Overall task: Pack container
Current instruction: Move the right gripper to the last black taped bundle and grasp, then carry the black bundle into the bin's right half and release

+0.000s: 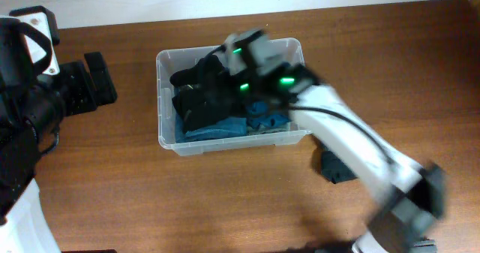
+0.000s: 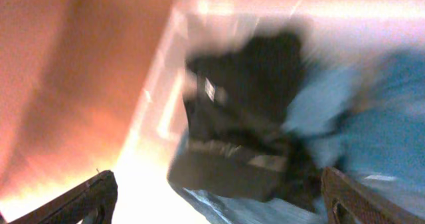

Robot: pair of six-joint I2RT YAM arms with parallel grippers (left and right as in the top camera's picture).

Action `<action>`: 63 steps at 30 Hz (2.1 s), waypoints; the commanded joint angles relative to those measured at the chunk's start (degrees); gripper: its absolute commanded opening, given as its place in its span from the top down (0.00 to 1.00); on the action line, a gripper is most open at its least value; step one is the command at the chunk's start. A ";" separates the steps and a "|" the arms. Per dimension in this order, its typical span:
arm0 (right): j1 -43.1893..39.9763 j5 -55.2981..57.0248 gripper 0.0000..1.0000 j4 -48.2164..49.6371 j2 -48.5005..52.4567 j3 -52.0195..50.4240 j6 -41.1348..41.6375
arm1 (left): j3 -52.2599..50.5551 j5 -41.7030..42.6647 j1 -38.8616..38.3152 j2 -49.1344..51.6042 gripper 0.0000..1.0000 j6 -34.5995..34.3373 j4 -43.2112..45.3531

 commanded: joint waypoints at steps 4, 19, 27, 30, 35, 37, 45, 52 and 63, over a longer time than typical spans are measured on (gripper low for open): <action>-18.03 3.93 0.01 -12.39 -16.31 2.34 0.39 | 0.42 -0.63 -0.02 -0.55 0.01 0.31 -0.02; -52.72 -2.38 0.02 -24.81 -11.76 -20.61 -9.27 | 0.42 -0.61 -0.02 -0.55 0.01 0.31 -0.02; -53.20 -4.76 0.01 -10.56 -6.54 -36.83 -9.16 | 0.42 -0.61 -0.02 -0.55 0.01 0.31 -0.02; -53.13 -6.78 0.02 -6.23 -5.18 -40.46 -9.01 | 0.42 -0.61 -0.02 -0.55 0.01 0.31 -0.02; -53.13 -12.20 0.00 -0.70 -4.63 -45.38 -9.03 | 0.42 -0.61 -0.02 -0.55 0.01 0.31 -0.02; -53.13 -13.84 0.11 0.74 -4.63 -46.93 -9.03 | 0.42 -0.61 -0.02 -0.55 0.00 0.31 -0.02; -53.13 -15.45 0.75 -1.07 -7.69 -47.41 -9.07 | 0.42 -0.61 -0.02 -0.55 0.01 0.31 -0.02; -53.09 -22.86 0.82 -7.37 -22.18 -42.58 -9.18 | 0.42 -0.61 -0.02 -0.55 0.01 0.31 -0.02; -50.36 -41.57 0.86 -0.04 -40.00 -31.39 2.25 | 0.42 -0.61 -0.02 -0.55 0.01 0.31 -0.02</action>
